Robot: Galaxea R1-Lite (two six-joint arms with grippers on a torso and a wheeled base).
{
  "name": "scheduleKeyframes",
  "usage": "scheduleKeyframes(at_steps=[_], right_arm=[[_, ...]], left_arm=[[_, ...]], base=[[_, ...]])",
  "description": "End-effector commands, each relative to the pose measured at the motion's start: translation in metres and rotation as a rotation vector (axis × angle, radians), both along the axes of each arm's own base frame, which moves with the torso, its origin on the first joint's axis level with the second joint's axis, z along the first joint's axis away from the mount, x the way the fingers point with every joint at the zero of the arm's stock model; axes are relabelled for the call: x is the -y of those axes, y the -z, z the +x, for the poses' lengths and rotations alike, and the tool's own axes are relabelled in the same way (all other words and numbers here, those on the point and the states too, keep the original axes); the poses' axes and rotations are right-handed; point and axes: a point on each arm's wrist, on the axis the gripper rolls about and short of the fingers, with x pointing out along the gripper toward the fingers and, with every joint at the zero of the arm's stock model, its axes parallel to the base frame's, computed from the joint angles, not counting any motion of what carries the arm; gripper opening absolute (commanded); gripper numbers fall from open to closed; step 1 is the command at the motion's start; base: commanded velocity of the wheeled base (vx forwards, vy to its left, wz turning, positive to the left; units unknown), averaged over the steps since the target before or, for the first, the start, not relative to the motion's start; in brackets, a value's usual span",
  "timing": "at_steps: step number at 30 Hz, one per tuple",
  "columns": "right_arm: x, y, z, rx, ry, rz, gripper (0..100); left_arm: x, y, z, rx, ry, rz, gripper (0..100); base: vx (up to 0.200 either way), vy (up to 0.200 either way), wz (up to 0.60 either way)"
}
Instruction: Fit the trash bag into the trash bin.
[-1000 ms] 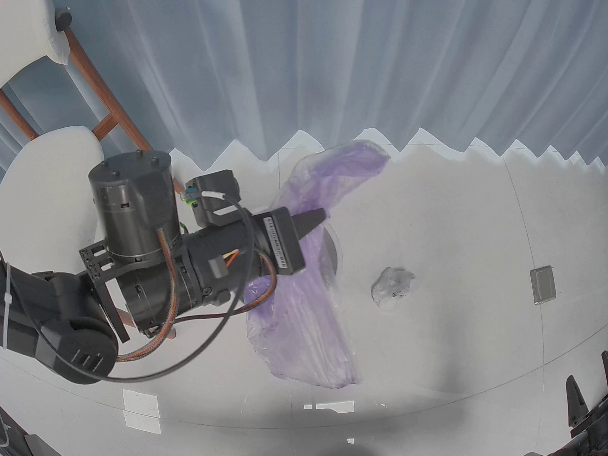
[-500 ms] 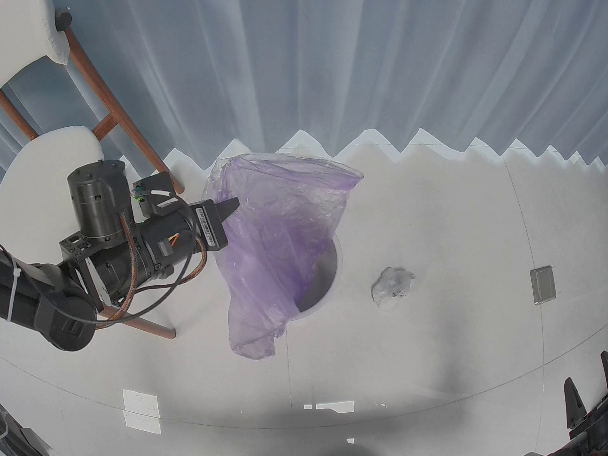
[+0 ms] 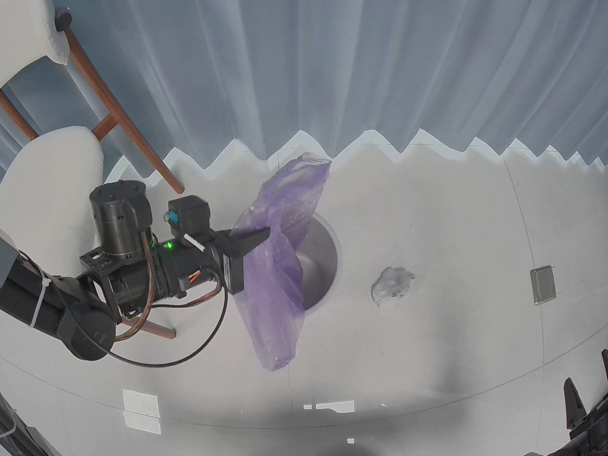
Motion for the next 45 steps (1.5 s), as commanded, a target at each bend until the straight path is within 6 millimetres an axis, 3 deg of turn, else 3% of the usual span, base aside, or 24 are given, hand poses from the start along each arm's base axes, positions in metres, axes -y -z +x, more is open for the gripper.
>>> scheduleKeyframes(at_steps=[1,3,4,5,6,7,9,10,15,20,23,24,27,32,35,38,45], right_arm=[[-0.001,-0.105,0.021,0.121,-0.103,0.126,100],[-0.006,-0.124,0.057,0.054,-0.188,0.22,100],[-0.006,-0.124,0.057,0.054,-0.188,0.22,100],[-0.017,-0.122,0.088,-0.139,-0.283,0.389,100],[-0.017,-0.122,0.088,-0.139,-0.283,0.389,100],[-0.038,-0.13,0.125,-0.306,-0.368,0.516,100],[-0.051,-0.137,0.143,-0.371,-0.402,0.555,100],[-0.067,-0.138,0.16,-0.441,-0.451,0.576,100],[-0.113,-0.123,0.21,-0.628,-0.506,0.555,100],[-0.161,-0.109,0.24,-0.766,-0.534,0.607,100],[-0.168,-0.106,0.244,-0.789,-0.532,0.62,100],[-0.197,-0.082,0.261,-0.912,-0.491,0.689,100],[-0.215,-0.074,0.272,-0.961,-0.459,0.761,100],[-0.236,-0.077,0.285,-0.977,-0.461,0.836,100],[-0.24,-0.065,0.29,-0.996,-0.437,0.826,100],[-0.246,-0.066,0.301,-0.903,-0.42,0.852,100],[-0.263,-0.061,0.304,-0.877,-0.437,0.837,100]], left_arm=[[-0.02,0.02,-0.025,-0.024,0.034,0.068,0],[-0.024,0.026,-0.03,-0.007,0.039,0.122,0],[-0.024,0.026,-0.03,-0.007,0.039,0.122,0],[-0.025,0.031,-0.032,0.006,0.041,0.161,0],[-0.025,0.031,-0.032,0.006,0.041,0.161,0],[-0.025,0.031,-0.03,0.027,0.019,0.187,0],[-0.024,0.031,-0.028,0.037,-0.021,0.199,0],[-0.022,0.029,-0.025,0.042,-0.07,0.207,0],[-0.013,0.026,-0.028,0.052,-0.083,0.194,0],[-0.013,0.026,-0.027,0.051,-0.095,0.188,0],[-0.013,0.025,-0.027,0.05,-0.096,0.184,0],[-0.014,0.024,-0.029,0.035,-0.1,0.163,0],[-0.014,0.024,-0.029,0.035,-0.099,0.161,0],[-0.014,0.026,-0.028,0.028,-0.097,0.166,0],[-0.013,0.025,-0.027,0.033,-0.099,0.162,0],[-0.014,0.024,-0.029,0.038,-0.099,0.159,0],[-0.013,0.024,-0.027,0.039,-0.1,0.158,0]], base=[[0.0,0.0,0.0],[0.0,0.0,0.0],[0.0,0.0,0.0],[0.0,0.0,0.0],[0.0,0.0,0.0],[0.0,0.0,0.0],[0.0,0.0,0.0],[0.0,0.0,0.0],[0.0,0.0,0.0],[0.0,0.0,0.0],[0.0,0.0,0.0],[0.0,0.0,0.0],[0.0,0.0,0.0],[0.0,0.0,0.0],[0.0,0.0,0.0],[0.0,0.0,0.0],[0.0,0.0,0.0]])
